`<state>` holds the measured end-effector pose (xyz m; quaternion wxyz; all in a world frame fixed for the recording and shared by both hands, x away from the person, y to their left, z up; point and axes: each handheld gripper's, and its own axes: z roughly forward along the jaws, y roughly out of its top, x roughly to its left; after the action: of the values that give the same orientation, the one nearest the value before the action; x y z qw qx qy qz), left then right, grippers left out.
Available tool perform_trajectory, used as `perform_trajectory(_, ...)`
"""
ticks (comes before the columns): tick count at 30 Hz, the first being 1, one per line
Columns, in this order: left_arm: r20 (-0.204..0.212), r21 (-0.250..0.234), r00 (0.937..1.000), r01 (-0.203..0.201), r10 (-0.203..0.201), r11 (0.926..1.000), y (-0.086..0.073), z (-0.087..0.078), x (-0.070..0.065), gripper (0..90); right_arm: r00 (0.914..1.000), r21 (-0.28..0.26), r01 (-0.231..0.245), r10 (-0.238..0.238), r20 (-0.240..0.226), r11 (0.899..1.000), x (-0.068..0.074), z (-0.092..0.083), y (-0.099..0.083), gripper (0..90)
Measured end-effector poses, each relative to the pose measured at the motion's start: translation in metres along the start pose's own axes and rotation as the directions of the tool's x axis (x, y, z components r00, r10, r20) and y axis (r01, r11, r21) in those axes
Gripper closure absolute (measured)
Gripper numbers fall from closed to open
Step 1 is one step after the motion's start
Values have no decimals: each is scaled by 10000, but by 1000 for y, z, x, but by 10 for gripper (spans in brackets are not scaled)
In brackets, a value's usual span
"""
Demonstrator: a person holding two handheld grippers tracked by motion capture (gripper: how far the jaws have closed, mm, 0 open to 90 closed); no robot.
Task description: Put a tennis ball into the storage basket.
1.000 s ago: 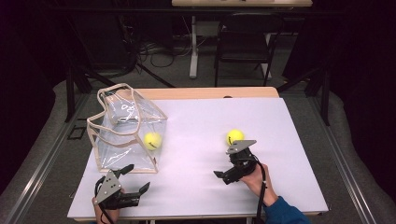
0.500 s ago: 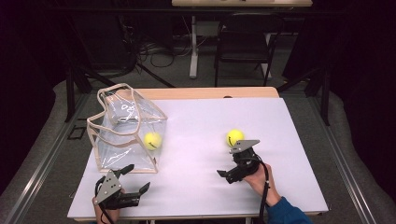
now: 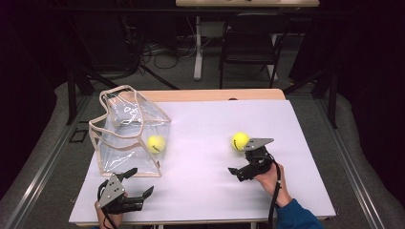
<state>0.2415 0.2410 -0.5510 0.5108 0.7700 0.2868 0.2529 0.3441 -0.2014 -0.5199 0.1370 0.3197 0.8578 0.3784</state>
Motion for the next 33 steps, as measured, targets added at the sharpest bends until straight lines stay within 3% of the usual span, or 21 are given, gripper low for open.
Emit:
perform_trajectory(15,-116,-57,9999,18,-19,10000,0,-1,-1,160,9979,-270,-296,312,573,9992,-17,-9,5,0)
perform_trajectory(26,-64,-3,10000,30,-30,10000,0,1,-1,160,9923,-437,-588,632,1064,9973,-35,-11,10,0)
perform_trajectory(33,-50,30,10000,29,-29,10000,0,2,0,160,9857,-278,-728,762,1503,9970,-44,-7,12,0)
